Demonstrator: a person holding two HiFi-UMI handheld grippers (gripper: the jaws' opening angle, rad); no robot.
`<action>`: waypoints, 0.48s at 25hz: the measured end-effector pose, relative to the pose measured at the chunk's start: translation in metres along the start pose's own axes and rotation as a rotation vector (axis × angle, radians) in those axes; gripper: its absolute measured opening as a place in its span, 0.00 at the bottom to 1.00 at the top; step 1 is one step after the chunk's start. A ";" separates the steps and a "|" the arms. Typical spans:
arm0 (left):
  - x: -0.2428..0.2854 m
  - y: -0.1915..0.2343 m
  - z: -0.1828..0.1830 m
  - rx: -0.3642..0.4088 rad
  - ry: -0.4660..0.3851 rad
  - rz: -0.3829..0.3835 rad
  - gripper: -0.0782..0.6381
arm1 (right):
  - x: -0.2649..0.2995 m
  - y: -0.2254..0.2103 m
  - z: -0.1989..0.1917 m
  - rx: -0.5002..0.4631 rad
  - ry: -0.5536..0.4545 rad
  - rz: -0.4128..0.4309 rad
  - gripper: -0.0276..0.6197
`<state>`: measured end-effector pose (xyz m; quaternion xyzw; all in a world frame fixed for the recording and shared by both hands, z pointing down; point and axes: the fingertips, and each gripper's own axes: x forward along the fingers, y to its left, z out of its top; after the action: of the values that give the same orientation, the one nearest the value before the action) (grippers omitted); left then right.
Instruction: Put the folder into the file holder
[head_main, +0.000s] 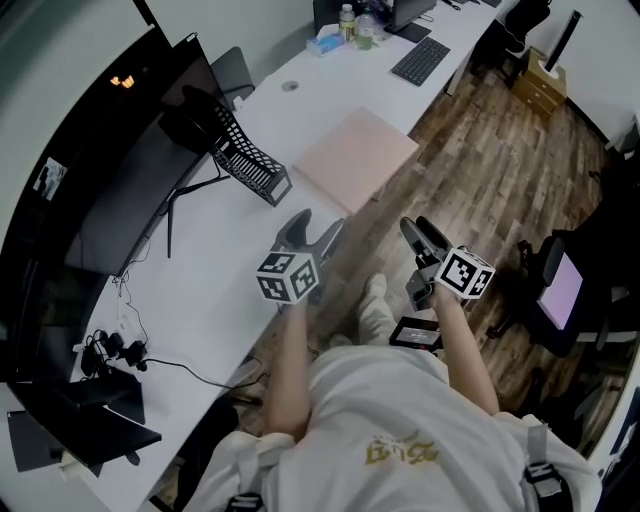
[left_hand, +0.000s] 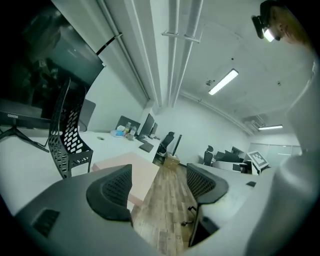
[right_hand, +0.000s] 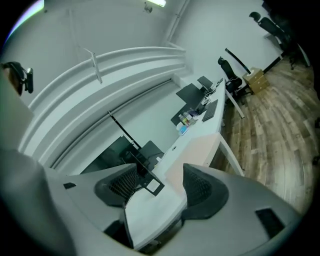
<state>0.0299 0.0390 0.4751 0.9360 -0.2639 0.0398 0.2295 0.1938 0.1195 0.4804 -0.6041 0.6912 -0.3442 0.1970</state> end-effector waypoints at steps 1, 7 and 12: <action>0.006 0.003 0.002 0.003 0.002 -0.001 0.60 | 0.004 -0.004 0.005 0.010 -0.008 -0.001 0.49; 0.042 0.018 0.003 0.034 0.053 -0.010 0.59 | 0.033 -0.027 0.014 0.065 -0.005 -0.008 0.48; 0.076 0.032 -0.001 0.031 0.100 -0.010 0.58 | 0.060 -0.051 0.020 0.110 0.018 -0.018 0.48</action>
<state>0.0785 -0.0213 0.5041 0.9376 -0.2467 0.0895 0.2283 0.2316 0.0550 0.5122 -0.5955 0.6674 -0.3890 0.2205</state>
